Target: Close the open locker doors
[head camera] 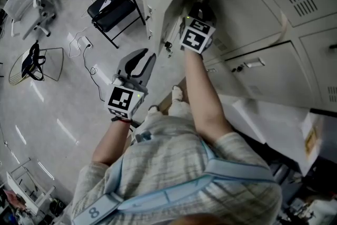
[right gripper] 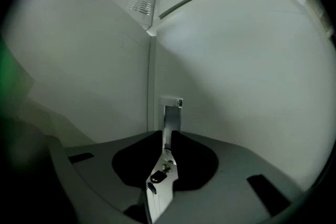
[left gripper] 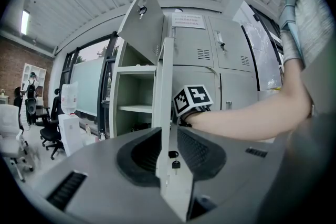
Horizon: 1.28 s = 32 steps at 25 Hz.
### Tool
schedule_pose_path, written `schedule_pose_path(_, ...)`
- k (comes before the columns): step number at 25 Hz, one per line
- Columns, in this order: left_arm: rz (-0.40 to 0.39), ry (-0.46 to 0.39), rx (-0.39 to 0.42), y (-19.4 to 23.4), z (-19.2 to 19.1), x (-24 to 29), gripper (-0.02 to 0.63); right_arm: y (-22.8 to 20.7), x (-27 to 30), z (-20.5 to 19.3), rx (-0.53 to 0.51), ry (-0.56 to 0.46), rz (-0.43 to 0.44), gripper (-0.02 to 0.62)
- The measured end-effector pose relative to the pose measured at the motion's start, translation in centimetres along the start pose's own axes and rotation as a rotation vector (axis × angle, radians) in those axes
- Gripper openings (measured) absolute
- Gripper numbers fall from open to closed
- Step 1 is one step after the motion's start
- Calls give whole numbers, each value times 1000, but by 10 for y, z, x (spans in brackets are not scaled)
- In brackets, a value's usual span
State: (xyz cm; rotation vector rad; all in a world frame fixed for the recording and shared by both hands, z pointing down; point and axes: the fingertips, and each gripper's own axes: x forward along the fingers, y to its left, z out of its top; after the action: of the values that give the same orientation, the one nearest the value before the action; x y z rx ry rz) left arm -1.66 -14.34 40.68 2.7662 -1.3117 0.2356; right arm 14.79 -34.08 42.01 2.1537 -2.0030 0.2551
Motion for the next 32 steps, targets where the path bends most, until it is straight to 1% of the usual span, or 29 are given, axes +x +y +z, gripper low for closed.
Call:
schedule_pose_path(4, -5, 1, 5, -2, 1, 0, 94, -11, -3, -4, 2, 8, -15, 35)
schedule_pose_path(9, -22, -2, 11, -10, 3, 6, 94, -20, -6, -7, -11, 10, -2, 35)
schedule_pose_path(17, -36, -1, 22, -16, 5, 9, 94, -9, -17, -9, -37, 7, 66, 35)
schedule_pose_path(22, -40, -3, 27, -19, 6, 11, 94, -9, -21, -9, -69, -19, 104, 35)
schedule_pose_path(28, -37, 11, 2, -20, 3, 7, 94, -1, -33, -11, -89, -11, 158, 35)
schedule_pose_path(32, -44, -8, 27, -20, 6, 7, 94, 5, -43, -7, -93, -31, 192, 35)
